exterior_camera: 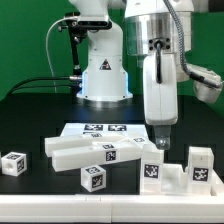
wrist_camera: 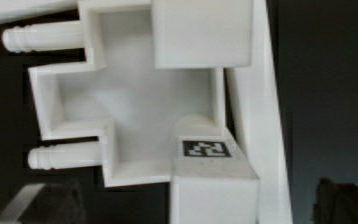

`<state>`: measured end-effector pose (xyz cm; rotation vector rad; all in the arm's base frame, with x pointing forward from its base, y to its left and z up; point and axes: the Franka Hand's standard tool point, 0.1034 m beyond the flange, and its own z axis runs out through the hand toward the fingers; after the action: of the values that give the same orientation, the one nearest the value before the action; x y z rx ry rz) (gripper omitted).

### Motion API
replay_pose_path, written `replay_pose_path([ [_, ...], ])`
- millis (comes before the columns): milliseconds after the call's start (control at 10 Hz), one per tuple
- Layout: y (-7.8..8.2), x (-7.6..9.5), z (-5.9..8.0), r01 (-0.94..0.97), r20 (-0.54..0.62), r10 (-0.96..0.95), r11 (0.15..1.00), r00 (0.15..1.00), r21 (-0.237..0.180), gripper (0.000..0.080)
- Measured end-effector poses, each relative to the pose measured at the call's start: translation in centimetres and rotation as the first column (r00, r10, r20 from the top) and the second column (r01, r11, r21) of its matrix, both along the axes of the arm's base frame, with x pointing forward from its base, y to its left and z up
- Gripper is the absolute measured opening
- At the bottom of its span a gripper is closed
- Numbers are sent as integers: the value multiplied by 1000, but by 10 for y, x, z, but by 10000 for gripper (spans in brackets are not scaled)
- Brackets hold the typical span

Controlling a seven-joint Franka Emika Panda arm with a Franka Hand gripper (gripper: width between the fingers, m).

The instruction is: Assemble chair

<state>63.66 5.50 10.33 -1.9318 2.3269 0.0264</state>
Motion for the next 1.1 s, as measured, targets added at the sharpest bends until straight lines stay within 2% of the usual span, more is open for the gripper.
replay_pose_path([
  [300,8,-8,6,-181,62,182,983,981,-28,649],
  [500,14,-21,14,-372,65,375,926,925,-60,649],
  [800,12,-21,13,-518,63,524,851,849,-86,649],
  [900,12,-22,12,-606,62,613,789,788,-102,649],
  [1100,10,-31,6,-798,50,812,581,581,-158,649],
])
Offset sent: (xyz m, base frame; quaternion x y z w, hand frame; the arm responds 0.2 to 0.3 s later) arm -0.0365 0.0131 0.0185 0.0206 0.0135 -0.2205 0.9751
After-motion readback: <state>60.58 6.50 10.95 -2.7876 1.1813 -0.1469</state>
